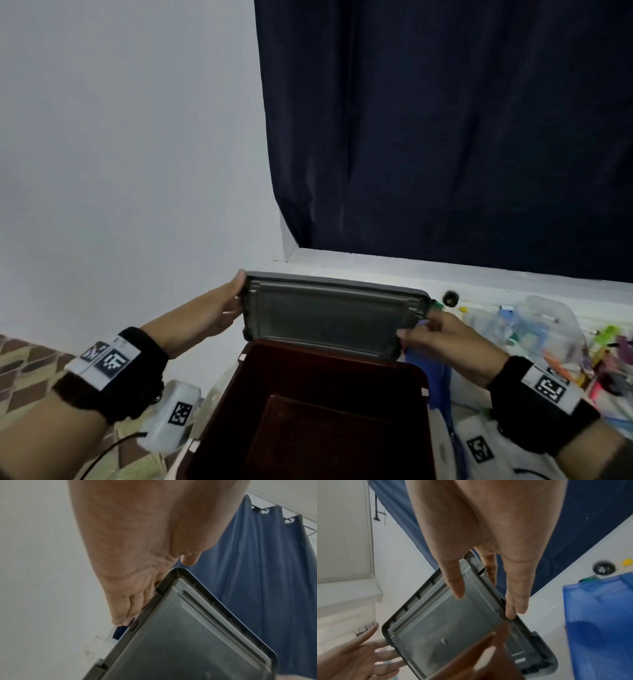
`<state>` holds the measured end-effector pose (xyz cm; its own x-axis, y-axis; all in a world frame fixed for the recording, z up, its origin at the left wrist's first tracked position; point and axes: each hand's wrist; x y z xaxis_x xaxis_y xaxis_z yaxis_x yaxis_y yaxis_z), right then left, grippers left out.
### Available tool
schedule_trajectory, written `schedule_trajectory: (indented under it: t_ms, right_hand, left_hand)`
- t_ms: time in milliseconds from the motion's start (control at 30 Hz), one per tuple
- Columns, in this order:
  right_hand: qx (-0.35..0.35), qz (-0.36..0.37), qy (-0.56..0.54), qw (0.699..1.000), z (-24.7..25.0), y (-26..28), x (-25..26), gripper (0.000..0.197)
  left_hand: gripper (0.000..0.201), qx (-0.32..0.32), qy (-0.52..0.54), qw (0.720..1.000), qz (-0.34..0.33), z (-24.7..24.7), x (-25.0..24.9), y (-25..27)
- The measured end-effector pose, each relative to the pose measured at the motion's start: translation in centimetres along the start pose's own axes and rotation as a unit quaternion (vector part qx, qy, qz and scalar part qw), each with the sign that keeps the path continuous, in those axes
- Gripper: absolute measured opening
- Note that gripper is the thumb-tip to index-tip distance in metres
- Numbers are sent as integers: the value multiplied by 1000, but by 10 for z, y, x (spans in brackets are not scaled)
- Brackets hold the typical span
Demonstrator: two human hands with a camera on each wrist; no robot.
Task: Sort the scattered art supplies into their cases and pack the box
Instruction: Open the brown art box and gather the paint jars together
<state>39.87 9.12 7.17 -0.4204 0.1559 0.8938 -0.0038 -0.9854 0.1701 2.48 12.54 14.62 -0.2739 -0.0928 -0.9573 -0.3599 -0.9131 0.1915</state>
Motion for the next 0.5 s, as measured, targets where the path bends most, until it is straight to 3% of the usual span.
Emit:
schedule_trajectory:
  t_ms: [67, 300, 433, 500]
  right_hand:
    - [18, 7, 41, 999, -5, 8, 0, 67]
    - [-36, -37, 50, 997, -21, 45, 13, 68]
    - [-89, -74, 39, 993, -34, 61, 13, 52]
    - [-98, -86, 35, 991, -40, 68, 12, 58]
  left_hand:
    - [42, 44, -21, 999, 17, -2, 13, -3]
    - [47, 108, -16, 993, 34, 13, 48, -14]
    - [48, 141, -12, 989, 35, 19, 58, -19]
    - [50, 149, -10, 989, 24, 21, 60, -23]
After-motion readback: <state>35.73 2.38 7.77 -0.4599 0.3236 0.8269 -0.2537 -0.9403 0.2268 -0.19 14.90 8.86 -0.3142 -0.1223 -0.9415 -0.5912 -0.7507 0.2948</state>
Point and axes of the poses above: each hand's wrist, its own y-axis away from the middle knuckle, its own z-axis out of the back of the hand, x = y × z, and after that the axes turned 10 degrees about y, right-handed
